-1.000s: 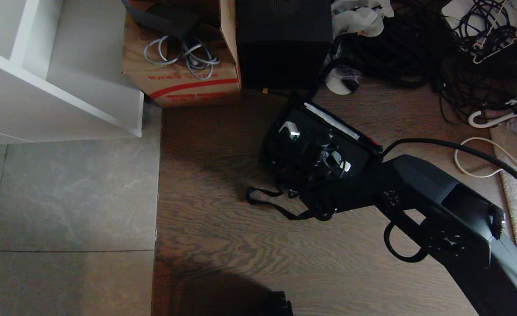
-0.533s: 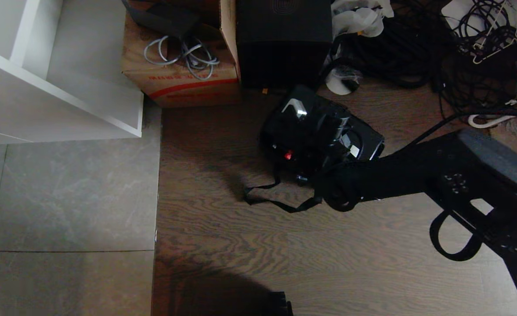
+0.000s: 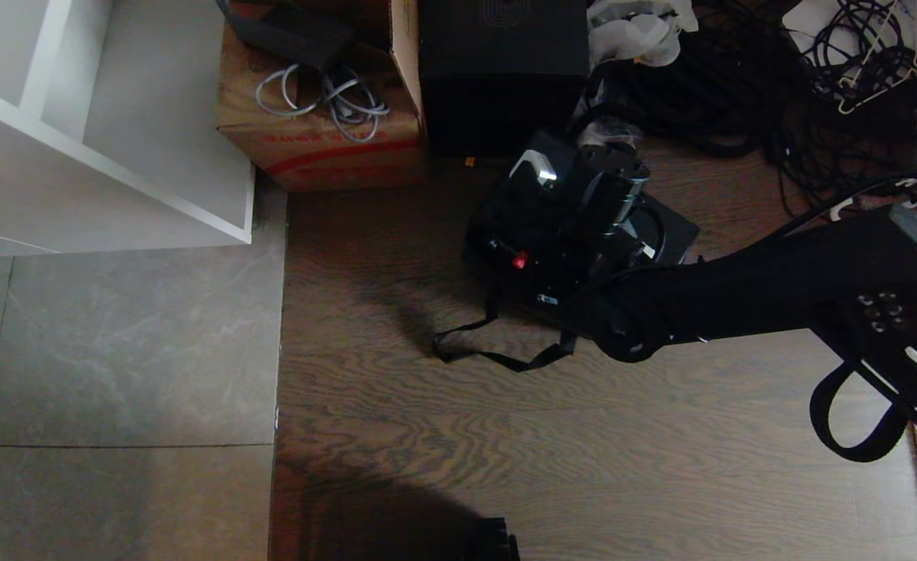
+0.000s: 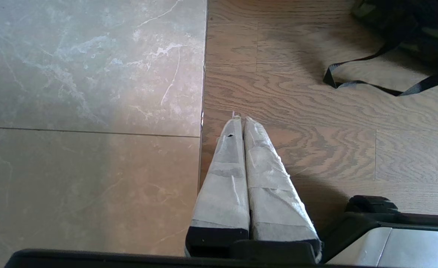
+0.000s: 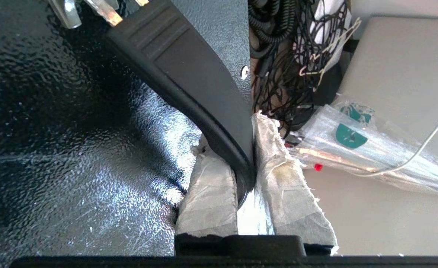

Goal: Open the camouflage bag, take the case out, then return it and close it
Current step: Lift the black box

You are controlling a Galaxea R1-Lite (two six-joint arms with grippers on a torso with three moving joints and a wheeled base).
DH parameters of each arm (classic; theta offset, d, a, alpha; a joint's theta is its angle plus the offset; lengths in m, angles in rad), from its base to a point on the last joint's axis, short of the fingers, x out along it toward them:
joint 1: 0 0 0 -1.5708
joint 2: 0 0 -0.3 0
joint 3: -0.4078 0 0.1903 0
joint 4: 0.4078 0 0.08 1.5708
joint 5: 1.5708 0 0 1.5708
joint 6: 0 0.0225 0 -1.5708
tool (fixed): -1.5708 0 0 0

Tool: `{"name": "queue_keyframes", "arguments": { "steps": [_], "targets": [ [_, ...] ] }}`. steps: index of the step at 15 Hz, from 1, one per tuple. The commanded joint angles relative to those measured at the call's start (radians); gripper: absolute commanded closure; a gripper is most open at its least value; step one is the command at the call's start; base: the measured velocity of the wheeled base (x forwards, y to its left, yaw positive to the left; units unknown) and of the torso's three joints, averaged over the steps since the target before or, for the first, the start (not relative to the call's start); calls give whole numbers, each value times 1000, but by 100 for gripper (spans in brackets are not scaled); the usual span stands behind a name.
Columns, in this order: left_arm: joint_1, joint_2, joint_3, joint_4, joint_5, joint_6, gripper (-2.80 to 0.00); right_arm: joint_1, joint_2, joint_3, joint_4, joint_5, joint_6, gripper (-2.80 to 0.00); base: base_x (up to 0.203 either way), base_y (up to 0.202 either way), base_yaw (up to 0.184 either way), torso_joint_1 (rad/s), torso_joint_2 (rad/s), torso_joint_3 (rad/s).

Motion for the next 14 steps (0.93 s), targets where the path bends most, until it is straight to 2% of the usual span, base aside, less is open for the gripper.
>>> {"name": "queue_keyframes", "arguments": {
  "steps": [1, 14],
  "targets": [
    [0, 0, 0, 0, 0, -1, 0, 2, -49, 6, -6, -6, -11, 0, 0, 0, 0, 0, 0, 0],
    [0, 0, 0, 0, 0, -1, 0, 34, -242, 97, 89, -6, -19, 0, 0, 0, 0, 0, 0, 0]
  ]
}}
